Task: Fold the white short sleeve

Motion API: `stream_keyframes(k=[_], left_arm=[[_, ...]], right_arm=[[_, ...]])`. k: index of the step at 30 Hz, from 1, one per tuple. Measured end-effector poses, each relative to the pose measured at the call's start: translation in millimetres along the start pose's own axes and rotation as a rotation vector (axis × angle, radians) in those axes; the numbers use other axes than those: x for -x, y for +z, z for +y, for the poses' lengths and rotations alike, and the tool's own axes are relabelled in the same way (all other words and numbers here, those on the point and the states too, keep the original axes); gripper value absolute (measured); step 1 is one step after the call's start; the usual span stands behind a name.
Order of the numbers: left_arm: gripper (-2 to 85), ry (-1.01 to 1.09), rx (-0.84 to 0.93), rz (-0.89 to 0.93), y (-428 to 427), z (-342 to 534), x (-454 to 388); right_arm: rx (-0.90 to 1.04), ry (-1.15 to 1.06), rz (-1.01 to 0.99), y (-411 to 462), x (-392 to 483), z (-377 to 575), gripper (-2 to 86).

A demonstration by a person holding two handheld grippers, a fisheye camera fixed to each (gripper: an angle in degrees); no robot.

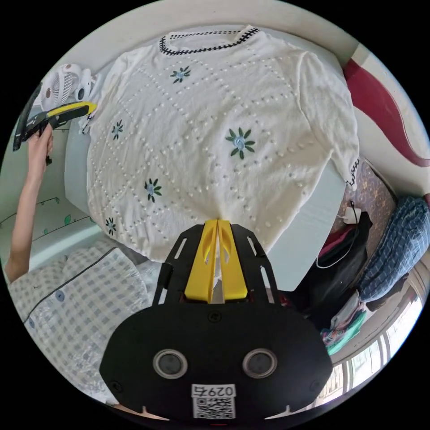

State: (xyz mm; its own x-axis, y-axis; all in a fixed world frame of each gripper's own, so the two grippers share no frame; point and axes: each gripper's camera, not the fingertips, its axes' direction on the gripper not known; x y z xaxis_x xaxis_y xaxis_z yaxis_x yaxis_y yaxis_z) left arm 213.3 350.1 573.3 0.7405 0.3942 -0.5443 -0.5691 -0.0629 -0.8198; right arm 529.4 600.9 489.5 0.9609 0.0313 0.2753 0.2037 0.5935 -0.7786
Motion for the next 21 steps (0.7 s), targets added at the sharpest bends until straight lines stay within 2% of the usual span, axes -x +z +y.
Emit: stream_keyframes(k=[4, 6, 7, 9, 13, 16, 18, 19, 21], left_arm=[[-1.0, -0.010, 0.055, -0.047, 9, -19, 21], [-1.0, -0.175, 0.014, -0.322, -5, -8, 46], [-1.0, -0.190, -0.002, -0.336, -9, -4, 51], [-1.0, -0.148, -0.031, -0.182, -15, 8, 60], [-1.0, -0.068, -0.100, -0.125, -24, 31, 43], [-1.0, 0.028, -0.113, 0.113, -15, 47, 14], [-1.0, 0.094, -0.040, 0.230, 14, 55, -14], [-1.0, 0.107, -0.015, 0.215, 23, 58, -21], [-1.0, 0.125, 0.110, 0.059, 61, 68, -39]], right_arm=[[-0.027, 0.029, -0.106, -16, -34, 13, -0.5], [-0.043, 0.102, -0.205, -26, -61, 22, -0.5], [-0.049, 0.116, -0.223, -28, -67, 24, -0.5], [-0.084, 0.153, -0.271, -38, -86, 36, -0.5], [-0.125, 0.202, -0.323, -52, -113, 52, -0.5], [-0.125, 0.255, -0.397, -63, -138, 63, -0.4], [-0.262, 0.343, -0.497, -79, -167, 84, -0.2], [-0.306, 0.367, -0.542, -83, -176, 90, -0.2], [-0.467, 0.462, -0.720, -97, -215, 114, 0.2]])
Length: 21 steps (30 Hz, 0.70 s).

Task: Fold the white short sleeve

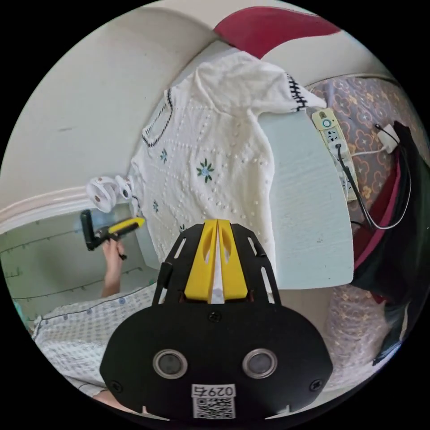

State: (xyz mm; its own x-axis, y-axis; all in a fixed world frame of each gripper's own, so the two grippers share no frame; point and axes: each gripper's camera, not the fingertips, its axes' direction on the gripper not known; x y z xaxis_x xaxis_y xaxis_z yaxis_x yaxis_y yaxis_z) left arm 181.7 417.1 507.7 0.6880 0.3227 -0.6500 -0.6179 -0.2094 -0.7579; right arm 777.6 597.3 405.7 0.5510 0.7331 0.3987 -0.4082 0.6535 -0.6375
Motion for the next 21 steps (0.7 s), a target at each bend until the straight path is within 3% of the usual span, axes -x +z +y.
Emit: stream_keyframes(k=[4, 6, 11, 16, 20, 21], left_arm=[[-1.0, -0.032, 0.026, -0.061, 14, 17, -1], [-1.0, -0.056, 0.018, -0.060, 10, 26, 4], [-1.0, -0.140, 0.017, -0.022, -4, 32, 18], [-1.0, -0.204, 0.060, -0.028, -14, 31, 27], [-1.0, -0.254, 0.053, -0.009, -21, 40, 40], [-1.0, -0.273, 0.044, 0.006, -23, 44, 45]], right_arm=[[-0.170, 0.081, -0.043, -54, -27, -14, 2.6], [-0.231, 0.203, -0.013, -78, -44, -28, 9.5], [-0.385, 0.295, -0.154, -111, -67, -56, 13.7], [-0.223, 0.391, -0.099, -102, -73, -100, 15.9], [-0.246, 0.432, -0.310, -91, -70, -119, 14.7], [-0.292, 0.407, -0.355, -91, -63, -122, 9.1]])
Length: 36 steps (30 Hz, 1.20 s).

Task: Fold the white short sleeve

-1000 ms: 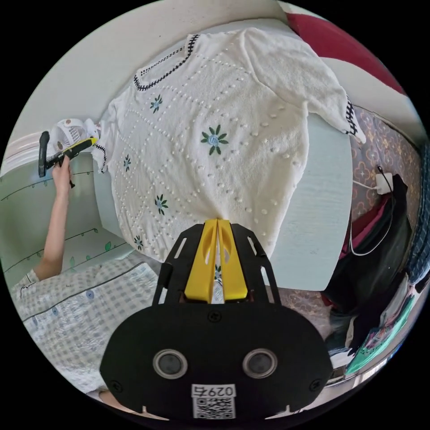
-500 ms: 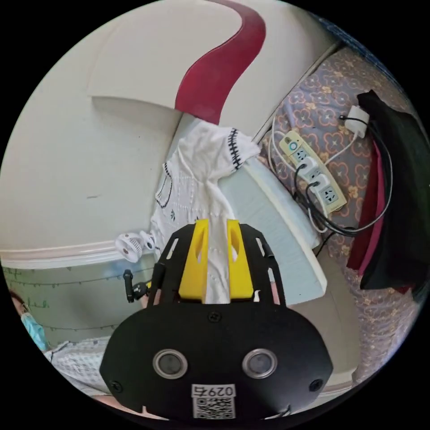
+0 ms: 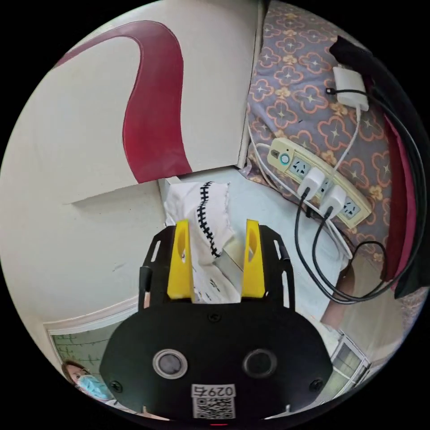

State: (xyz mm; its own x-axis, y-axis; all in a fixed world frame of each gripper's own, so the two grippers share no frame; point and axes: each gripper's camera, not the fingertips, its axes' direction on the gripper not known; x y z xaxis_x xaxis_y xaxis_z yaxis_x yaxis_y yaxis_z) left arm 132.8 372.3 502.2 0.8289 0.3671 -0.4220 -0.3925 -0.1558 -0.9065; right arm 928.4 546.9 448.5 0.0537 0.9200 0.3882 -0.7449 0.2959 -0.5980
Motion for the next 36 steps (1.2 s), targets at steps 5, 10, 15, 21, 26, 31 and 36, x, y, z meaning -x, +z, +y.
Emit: stream_keyframes(k=[5, 10, 15, 21, 26, 31, 36], left_arm=[[-1.0, -0.025, 0.000, 0.016, -5, 7, 17], [-1.0, -0.007, 0.041, -0.048, -8, 10, 23], [-1.0, -0.049, 0.049, -0.068, -9, 22, 41], [-1.0, -0.112, 0.002, 0.015, -8, 49, 81], [-1.0, -0.125, -0.002, 0.047, -5, 68, 109], [-0.9, -0.132, -0.051, 0.104, -1, 91, 139], [-0.8, -0.341, -0.272, 0.312, -4, 159, 227]], right_arm=[[-0.127, -0.272, 0.169, 13, 74, 20, 2.4], [0.093, -0.942, 0.442, 91, 195, 90, 2.2], [0.679, -1.234, 0.717, 217, 219, 169, 8.7], [0.498, -1.019, 0.509, 203, 228, 149, 5.0], [0.478, -0.942, 0.538, 230, 228, 153, 0.2], [0.550, -0.998, 0.847, 305, 222, 187, -0.4], [0.497, -1.056, 0.818, 319, 242, 210, -0.4]])
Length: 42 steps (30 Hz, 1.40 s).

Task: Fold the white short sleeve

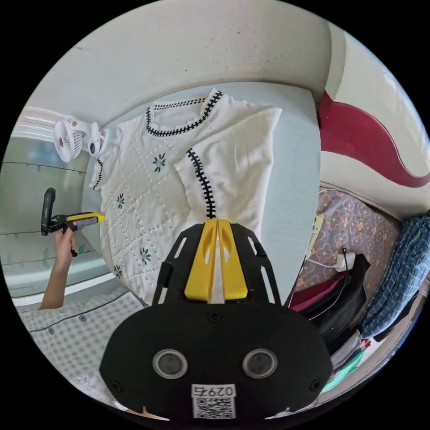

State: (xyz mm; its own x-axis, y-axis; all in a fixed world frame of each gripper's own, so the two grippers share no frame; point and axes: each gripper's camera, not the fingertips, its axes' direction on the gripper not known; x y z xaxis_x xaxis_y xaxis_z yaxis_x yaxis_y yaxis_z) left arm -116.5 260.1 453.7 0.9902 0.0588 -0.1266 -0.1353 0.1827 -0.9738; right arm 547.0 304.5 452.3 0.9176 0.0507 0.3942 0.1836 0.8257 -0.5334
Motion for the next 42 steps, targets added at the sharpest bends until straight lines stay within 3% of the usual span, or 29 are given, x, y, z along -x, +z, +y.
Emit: stream_keyframes(k=[5, 9, 13, 16, 18, 22, 25, 27, 29, 32, 34, 40, 42], left_arm=[[3.3, -0.224, -0.274, 0.266, -45, 27, 106], [12.7, -0.360, -0.260, 0.423, -28, 22, 161], [11.5, -0.408, -0.281, 0.492, -18, 18, 183], [5.8, -0.424, -0.290, 0.527, -17, 14, 192], [0.4, -0.390, -0.317, 0.538, -27, 8, 186], [-0.7, -0.225, -0.400, 0.413, -69, -1, 141], [-0.7, 0.058, -0.429, 0.391, -93, -10, 67], [-0.4, 0.344, -0.272, 0.371, -81, -19, -6], [0.4, 0.491, -0.089, 0.263, -58, -22, -48], [9.3, 0.462, -0.052, 0.111, -48, -13, -62], [12.5, 0.419, -0.066, 0.110, -52, -7, -53], [10.7, 0.346, -0.019, 0.111, -45, -2, -38], [4.9, 0.375, -0.033, 0.138, -45, 0, -58]], right_arm=[[-0.031, 0.030, -0.051, -9, 10, 5, -0.4], [-0.019, 0.089, -0.096, 4, 20, 10, -0.5], [-0.036, 0.143, -0.122, 12, 34, 17, -0.4], [-0.041, 0.179, -0.127, 18, 46, 21, -0.4], [-0.039, 0.202, -0.134, 23, 52, 22, -0.4], [-0.058, 0.221, -0.161, 26, 62, 18, -0.4], [-0.078, 0.216, -0.193, 31, 73, 11, -0.4], [-0.072, 0.204, -0.213, 40, 83, 2, -0.4], [-0.060, 0.191, -0.223, 47, 91, -4, -0.4], [-0.036, 0.154, -0.235, 56, 104, -14, -0.4], [-0.019, 0.134, -0.222, 62, 111, -20, -0.4], [0.044, 0.031, -0.264, 91, 146, -59, -0.4], [0.100, 0.001, -0.193, 107, 167, -81, -0.4]])
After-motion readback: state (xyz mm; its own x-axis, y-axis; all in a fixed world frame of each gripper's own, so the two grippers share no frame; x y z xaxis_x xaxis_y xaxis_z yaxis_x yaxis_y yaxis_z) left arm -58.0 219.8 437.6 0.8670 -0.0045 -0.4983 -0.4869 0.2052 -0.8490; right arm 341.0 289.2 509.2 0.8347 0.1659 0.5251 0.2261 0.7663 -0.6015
